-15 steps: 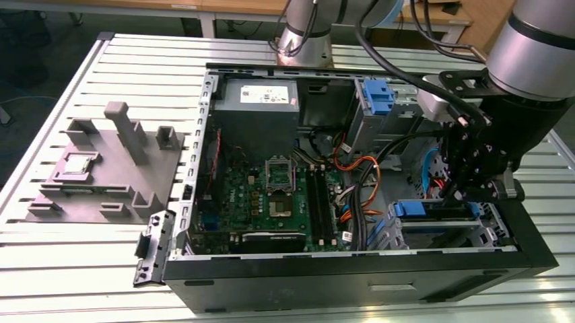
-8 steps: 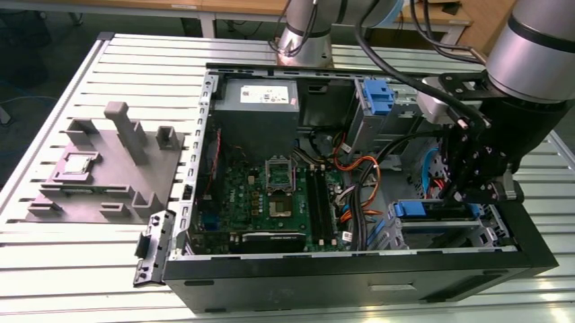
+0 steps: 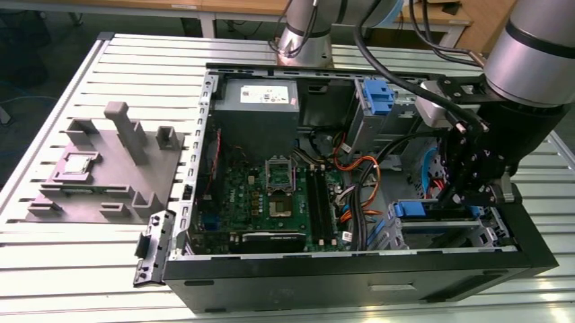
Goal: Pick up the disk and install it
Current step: 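Insert the first disk wire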
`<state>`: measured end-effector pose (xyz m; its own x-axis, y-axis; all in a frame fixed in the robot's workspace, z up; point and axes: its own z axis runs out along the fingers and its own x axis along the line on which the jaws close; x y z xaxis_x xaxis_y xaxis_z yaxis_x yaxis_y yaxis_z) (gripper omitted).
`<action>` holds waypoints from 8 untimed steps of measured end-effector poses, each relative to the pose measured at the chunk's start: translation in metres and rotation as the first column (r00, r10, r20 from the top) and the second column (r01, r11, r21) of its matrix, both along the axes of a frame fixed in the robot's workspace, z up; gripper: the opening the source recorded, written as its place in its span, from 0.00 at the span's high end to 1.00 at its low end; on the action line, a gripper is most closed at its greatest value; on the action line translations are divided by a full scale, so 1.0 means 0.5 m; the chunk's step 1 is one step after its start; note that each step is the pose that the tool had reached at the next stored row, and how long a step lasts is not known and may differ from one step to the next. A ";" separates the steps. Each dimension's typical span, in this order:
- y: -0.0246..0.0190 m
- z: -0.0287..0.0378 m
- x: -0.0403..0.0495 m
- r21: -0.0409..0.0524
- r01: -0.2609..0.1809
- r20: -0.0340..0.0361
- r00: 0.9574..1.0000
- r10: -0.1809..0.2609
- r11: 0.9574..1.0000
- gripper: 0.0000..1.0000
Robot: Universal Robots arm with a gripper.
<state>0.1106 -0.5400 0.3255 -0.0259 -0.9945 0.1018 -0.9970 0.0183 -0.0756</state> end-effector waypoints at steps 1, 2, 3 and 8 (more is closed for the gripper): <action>0.0001 -0.001 0.000 0.000 0.000 0.000 1.000 0.000 1.000 0.83; 0.0001 -0.001 0.000 0.000 0.000 0.000 1.000 0.000 1.000 0.83; 0.0001 -0.001 0.000 0.000 0.000 0.000 1.000 0.000 1.000 0.83; 0.0001 -0.001 0.000 0.001 0.000 0.000 1.000 0.000 1.000 0.82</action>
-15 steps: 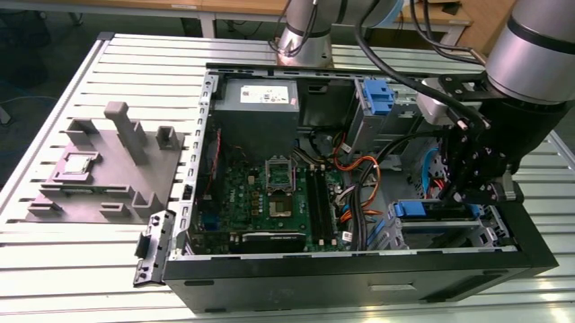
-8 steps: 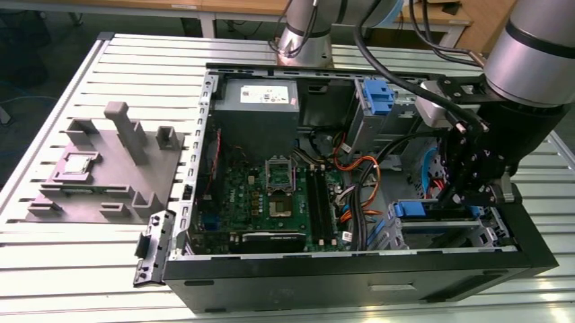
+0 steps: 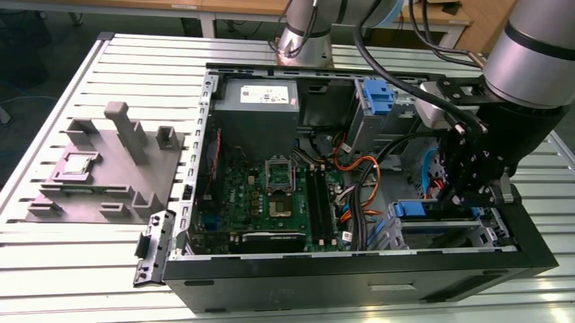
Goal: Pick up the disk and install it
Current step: 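Insert the first disk wire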
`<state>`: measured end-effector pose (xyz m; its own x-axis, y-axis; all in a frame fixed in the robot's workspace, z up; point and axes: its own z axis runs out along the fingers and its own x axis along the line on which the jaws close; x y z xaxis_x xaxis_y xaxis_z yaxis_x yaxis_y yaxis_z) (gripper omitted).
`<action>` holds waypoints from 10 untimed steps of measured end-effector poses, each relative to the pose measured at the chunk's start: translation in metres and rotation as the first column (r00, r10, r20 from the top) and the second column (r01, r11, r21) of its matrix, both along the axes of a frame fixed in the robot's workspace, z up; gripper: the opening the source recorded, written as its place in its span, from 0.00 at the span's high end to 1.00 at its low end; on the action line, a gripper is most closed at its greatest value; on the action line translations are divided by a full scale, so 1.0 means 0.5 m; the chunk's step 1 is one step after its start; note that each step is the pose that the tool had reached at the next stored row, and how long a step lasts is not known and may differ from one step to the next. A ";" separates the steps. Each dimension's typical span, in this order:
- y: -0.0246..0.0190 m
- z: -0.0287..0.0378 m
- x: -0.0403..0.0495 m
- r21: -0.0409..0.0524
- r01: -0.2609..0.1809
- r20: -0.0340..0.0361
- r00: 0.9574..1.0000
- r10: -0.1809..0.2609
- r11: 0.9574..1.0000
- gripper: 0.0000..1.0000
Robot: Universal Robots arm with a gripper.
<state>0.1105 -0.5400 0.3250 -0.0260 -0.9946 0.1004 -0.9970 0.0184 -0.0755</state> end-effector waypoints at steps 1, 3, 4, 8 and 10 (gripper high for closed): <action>-0.0001 0.001 0.000 0.000 0.000 0.000 1.000 0.000 1.000 0.76; 0.0000 0.004 0.000 -0.001 0.000 0.000 1.000 0.000 1.000 0.76; 0.0000 0.006 0.000 -0.001 0.000 0.000 1.000 0.000 1.000 0.76; 0.0000 0.017 0.000 -0.001 0.000 -0.002 1.000 0.000 1.000 0.76; 0.0000 0.023 0.000 -0.001 0.000 -0.003 1.000 0.000 1.000 0.76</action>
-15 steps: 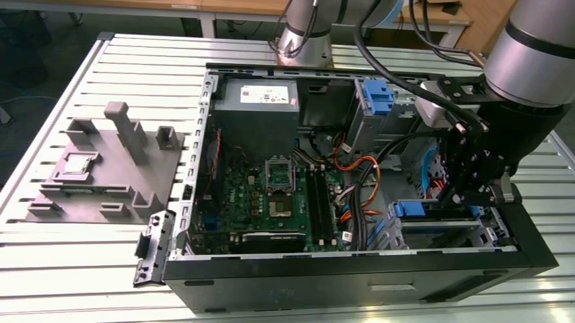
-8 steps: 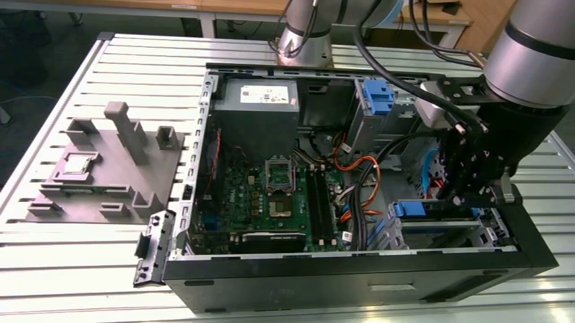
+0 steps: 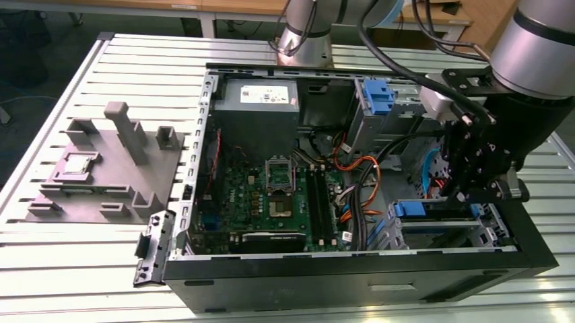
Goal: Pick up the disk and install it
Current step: 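Insert the first disk wire, then insert the second disk wire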
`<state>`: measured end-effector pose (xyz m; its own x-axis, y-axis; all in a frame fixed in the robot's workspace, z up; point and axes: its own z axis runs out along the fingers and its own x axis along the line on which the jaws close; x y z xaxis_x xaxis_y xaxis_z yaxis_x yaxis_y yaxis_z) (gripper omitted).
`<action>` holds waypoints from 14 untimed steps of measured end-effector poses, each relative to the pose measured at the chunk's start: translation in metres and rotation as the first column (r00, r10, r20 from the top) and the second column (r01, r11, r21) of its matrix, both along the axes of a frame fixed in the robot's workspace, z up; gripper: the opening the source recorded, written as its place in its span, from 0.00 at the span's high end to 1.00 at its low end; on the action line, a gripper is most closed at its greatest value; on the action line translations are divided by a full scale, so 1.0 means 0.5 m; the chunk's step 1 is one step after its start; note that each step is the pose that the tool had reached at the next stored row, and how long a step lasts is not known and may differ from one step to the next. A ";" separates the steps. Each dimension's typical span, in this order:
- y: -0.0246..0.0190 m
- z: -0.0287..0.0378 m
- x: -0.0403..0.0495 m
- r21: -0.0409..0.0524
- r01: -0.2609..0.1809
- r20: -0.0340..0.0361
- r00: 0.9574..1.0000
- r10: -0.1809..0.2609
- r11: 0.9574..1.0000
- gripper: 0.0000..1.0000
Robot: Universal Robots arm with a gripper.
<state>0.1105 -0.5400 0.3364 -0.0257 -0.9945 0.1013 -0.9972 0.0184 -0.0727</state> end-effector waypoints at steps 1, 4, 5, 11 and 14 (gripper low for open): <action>0.0000 0.002 0.000 0.000 0.000 -0.001 1.000 0.000 1.000 0.77; 0.0000 0.002 0.000 0.000 0.000 -0.001 1.000 0.000 1.000 0.84; 0.0000 0.002 0.000 0.000 0.000 -0.001 1.000 0.000 1.000 0.90; 0.0000 0.002 0.000 0.000 0.000 -0.002 1.000 0.000 1.000 0.90; 0.0000 0.002 0.000 0.000 0.000 -0.003 1.000 0.000 1.000 0.90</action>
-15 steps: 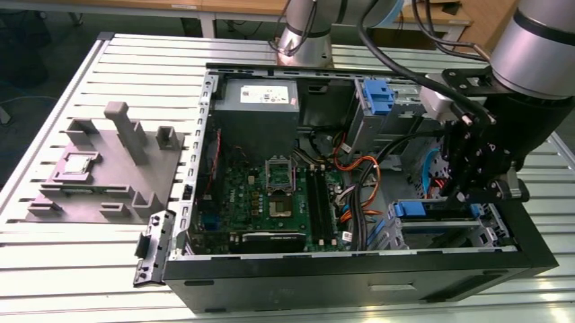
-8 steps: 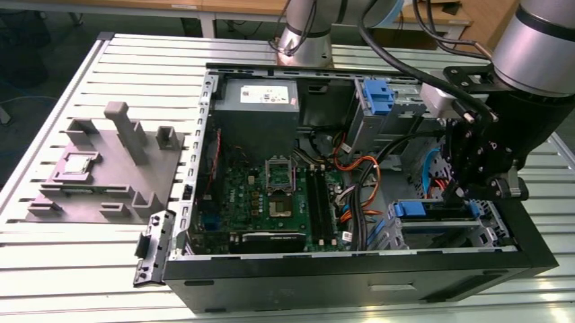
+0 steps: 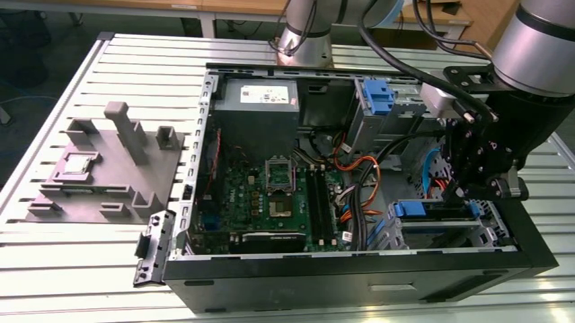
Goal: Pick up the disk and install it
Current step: 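Insert the second disk wire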
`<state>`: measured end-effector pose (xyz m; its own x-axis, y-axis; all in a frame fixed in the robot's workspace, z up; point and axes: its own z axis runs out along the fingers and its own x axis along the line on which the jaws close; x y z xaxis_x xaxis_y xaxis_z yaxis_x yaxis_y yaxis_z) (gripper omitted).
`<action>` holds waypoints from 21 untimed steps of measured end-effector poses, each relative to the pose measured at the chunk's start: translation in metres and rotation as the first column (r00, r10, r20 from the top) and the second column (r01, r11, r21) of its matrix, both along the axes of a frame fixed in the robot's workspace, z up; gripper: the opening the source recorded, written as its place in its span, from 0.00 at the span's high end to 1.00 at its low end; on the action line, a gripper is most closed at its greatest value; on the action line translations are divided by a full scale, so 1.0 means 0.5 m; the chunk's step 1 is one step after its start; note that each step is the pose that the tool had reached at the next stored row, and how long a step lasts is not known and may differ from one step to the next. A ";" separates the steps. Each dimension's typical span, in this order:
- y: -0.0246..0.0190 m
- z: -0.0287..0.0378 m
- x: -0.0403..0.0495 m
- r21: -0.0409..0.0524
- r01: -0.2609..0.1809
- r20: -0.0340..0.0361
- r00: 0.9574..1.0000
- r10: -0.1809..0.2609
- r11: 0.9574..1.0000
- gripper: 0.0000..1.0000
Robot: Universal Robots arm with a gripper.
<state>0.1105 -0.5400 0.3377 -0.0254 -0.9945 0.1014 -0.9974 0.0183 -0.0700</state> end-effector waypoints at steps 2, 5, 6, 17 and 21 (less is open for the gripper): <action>0.0000 0.000 0.000 0.000 0.000 0.000 1.000 0.000 1.000 0.90; 0.0000 0.000 0.000 0.000 0.000 0.000 1.000 0.000 1.000 0.90; 0.0000 0.000 0.000 0.000 0.000 0.000 1.000 0.000 1.000 0.90; 0.0000 0.024 0.000 0.000 0.000 -0.007 1.000 0.000 1.000 0.90; 0.0000 0.029 0.000 0.000 0.000 -0.007 1.000 0.000 1.000 0.90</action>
<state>0.1105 -0.5400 0.3522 -0.0247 -0.9946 0.1012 -0.9978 0.0184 -0.0631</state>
